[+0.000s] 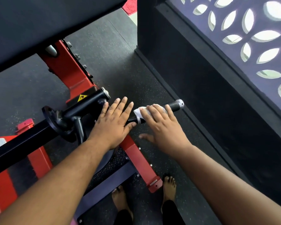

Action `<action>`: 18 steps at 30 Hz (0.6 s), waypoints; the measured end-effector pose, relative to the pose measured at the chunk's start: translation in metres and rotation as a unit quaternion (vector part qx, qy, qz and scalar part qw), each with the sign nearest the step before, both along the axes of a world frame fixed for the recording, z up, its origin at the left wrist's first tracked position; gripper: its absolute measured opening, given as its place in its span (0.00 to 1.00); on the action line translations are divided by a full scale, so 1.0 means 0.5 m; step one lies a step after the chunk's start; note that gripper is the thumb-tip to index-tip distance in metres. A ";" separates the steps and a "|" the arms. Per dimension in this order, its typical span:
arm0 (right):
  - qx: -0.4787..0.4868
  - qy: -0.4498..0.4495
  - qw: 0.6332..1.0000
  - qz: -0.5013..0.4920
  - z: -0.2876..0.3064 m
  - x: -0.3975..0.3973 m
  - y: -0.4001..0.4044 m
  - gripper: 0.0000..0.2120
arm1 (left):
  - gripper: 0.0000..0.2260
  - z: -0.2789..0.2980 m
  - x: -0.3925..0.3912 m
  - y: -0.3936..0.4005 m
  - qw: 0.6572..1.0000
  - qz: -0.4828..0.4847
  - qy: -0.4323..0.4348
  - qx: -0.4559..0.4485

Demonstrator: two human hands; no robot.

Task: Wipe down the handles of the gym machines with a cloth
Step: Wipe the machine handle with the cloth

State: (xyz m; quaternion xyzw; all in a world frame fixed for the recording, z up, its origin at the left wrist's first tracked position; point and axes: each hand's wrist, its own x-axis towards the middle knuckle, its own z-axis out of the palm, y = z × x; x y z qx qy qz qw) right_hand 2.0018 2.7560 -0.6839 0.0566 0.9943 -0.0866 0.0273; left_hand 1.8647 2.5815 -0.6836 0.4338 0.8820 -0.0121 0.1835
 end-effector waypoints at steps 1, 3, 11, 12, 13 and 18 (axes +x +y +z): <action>0.019 0.004 1.000 -0.011 -0.003 0.004 0.012 0.42 | 0.37 0.002 0.000 0.001 1.000 0.003 -0.003 0.001; 0.052 -0.006 0.997 -0.064 -0.008 0.010 0.042 0.41 | 0.37 0.005 0.003 0.002 1.000 0.010 -0.008 0.004; -0.042 -0.033 0.998 0.016 0.012 -0.012 0.007 0.47 | 0.34 0.015 0.005 0.007 1.000 0.013 -0.014 -0.019; -0.046 -0.025 0.998 0.039 0.009 -0.009 0.002 0.47 | 0.34 0.014 0.004 0.007 1.000 0.012 -0.015 -0.021; -0.045 -0.018 0.997 0.055 0.005 -0.004 0.005 0.46 | 0.34 0.014 0.004 0.008 1.000 0.012 -0.016 -0.024; 0.014 0.003 0.998 -0.061 -0.030 0.035 0.070 0.43 | 0.34 0.016 0.002 0.007 0.999 0.018 -0.033 -0.036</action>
